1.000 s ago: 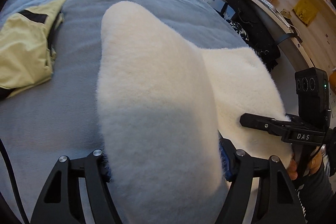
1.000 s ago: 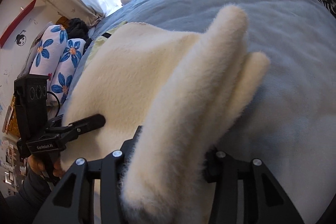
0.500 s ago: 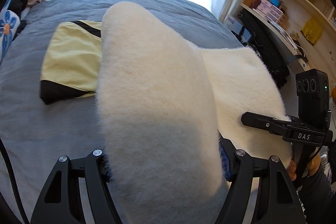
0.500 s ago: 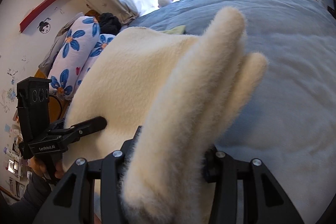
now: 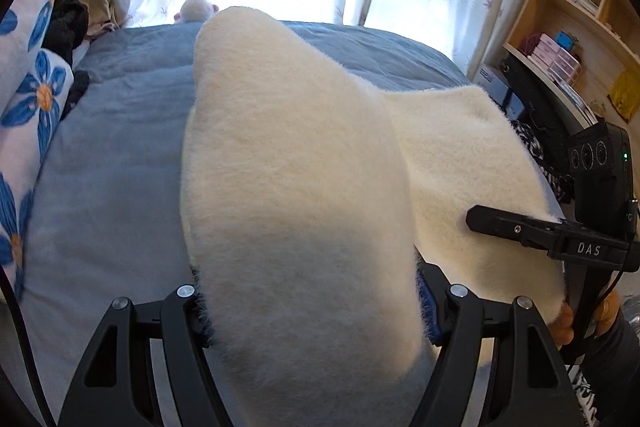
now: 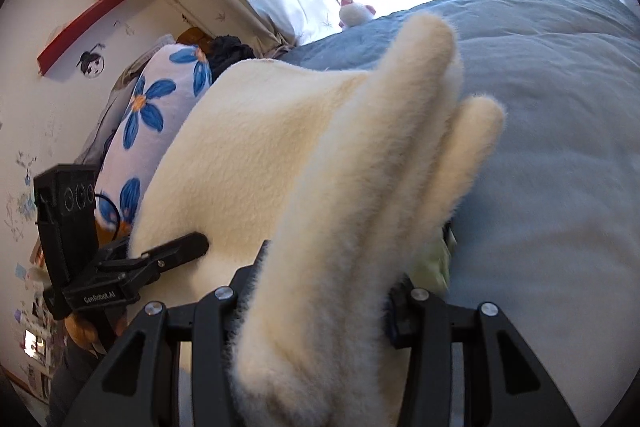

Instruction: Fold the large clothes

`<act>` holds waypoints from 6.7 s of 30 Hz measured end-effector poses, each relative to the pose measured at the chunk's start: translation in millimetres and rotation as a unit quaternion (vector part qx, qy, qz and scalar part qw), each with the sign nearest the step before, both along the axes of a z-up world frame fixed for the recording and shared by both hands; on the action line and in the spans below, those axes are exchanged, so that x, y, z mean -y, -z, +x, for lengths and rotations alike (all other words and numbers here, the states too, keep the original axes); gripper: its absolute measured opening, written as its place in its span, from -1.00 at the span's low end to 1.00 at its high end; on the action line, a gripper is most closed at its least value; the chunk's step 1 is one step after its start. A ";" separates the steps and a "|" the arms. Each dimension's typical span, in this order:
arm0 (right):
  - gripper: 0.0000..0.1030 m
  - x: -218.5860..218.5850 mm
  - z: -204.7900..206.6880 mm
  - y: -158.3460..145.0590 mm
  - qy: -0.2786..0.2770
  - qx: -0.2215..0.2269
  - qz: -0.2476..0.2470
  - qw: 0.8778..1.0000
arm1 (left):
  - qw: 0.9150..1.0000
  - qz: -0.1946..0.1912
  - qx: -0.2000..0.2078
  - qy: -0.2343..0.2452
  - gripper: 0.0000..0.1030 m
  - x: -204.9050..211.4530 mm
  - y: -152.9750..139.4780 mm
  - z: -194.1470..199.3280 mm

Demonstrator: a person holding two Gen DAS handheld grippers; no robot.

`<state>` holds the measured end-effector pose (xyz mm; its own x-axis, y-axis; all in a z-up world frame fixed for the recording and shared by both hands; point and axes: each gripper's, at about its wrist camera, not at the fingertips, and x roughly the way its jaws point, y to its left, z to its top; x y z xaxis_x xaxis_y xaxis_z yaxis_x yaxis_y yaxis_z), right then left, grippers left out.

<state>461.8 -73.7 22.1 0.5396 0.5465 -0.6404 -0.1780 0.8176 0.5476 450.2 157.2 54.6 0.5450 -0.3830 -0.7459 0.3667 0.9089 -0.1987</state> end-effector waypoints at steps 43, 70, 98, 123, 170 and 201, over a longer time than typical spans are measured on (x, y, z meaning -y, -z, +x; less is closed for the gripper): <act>0.05 3.0 66.8 49.7 0.017 0.062 -0.111 0.992 | 0.995 -0.070 0.040 -0.063 0.07 -86.8 82.4 111.3; -0.94 2.1 -35.7 -23.4 0.015 -0.017 -0.142 0.990 | 0.994 0.003 0.001 -0.108 0.01 -31.5 28.4 14.9; 0.23 64.6 -395.7 -53.2 0.151 0.045 -0.202 0.967 | 0.981 0.029 0.167 -0.095 0.99 112.7 -10.9 -388.2; 1.00 65.3 -464.1 26.5 0.200 0.021 -0.218 0.955 | 0.985 0.085 0.033 -0.149 0.99 141.9 88.0 -431.6; 1.00 65.9 -456.9 38.7 0.206 0.010 -0.215 0.955 | 0.986 0.086 0.003 -0.142 0.98 129.9 100.4 -416.1; 1.00 65.3 -454.9 36.9 0.210 0.017 -0.218 0.953 | 0.987 0.091 0.010 -0.133 0.98 134.8 101.8 -409.0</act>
<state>6.9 -139.0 -14.8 0.6764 -0.0367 -0.7356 0.2030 0.9693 0.1384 41.2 22.3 -47.1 0.6228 -0.0859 -0.7776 0.1131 0.9934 -0.0191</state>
